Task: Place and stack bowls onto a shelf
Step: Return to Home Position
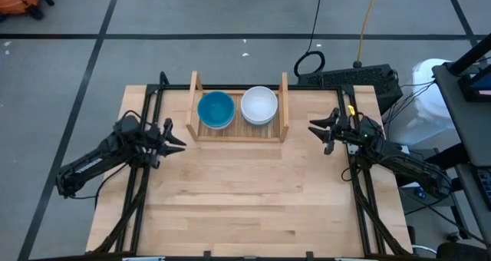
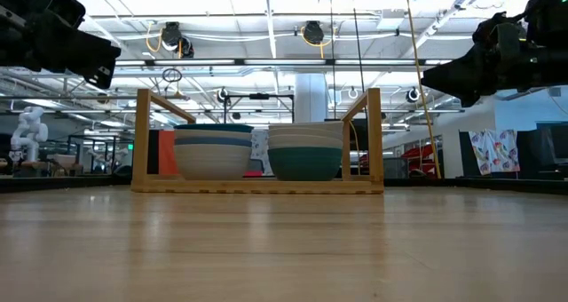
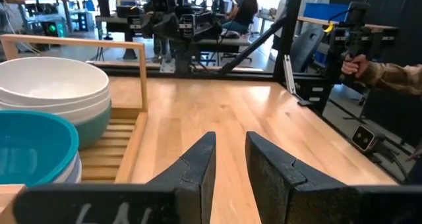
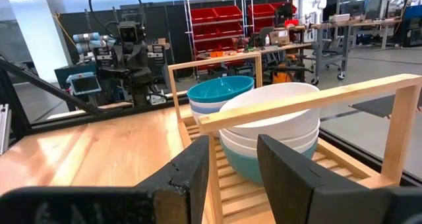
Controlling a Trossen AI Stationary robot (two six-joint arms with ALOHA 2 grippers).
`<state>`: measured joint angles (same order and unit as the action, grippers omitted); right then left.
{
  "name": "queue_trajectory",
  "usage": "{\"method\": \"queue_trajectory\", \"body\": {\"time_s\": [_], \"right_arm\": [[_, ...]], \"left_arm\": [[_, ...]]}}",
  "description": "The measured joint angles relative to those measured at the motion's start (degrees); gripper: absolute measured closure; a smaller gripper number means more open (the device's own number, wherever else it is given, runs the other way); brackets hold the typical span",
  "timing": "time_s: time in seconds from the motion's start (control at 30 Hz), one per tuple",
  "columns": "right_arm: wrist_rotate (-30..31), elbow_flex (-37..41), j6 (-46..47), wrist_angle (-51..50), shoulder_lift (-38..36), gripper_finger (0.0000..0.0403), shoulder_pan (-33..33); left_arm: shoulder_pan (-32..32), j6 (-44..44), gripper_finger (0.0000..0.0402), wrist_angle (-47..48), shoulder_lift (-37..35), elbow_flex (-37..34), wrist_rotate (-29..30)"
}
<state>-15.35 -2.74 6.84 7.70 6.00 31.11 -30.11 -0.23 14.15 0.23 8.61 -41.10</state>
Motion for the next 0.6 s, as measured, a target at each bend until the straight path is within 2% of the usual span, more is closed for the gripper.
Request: {"method": "queue_trajectory", "body": {"time_s": [0.27,0.6], "right_arm": [[0.0,0.1,0.0,-0.7,0.0,0.0280,0.0],[0.0,0.1,0.1,-0.8,0.0,0.0280,0.0]], "left_arm": [[0.0,0.1,0.0314,-2.5,0.0,-3.0,0.0],[0.0,0.3,0.0314,-11.4,0.1,-5.8,0.6]]}}
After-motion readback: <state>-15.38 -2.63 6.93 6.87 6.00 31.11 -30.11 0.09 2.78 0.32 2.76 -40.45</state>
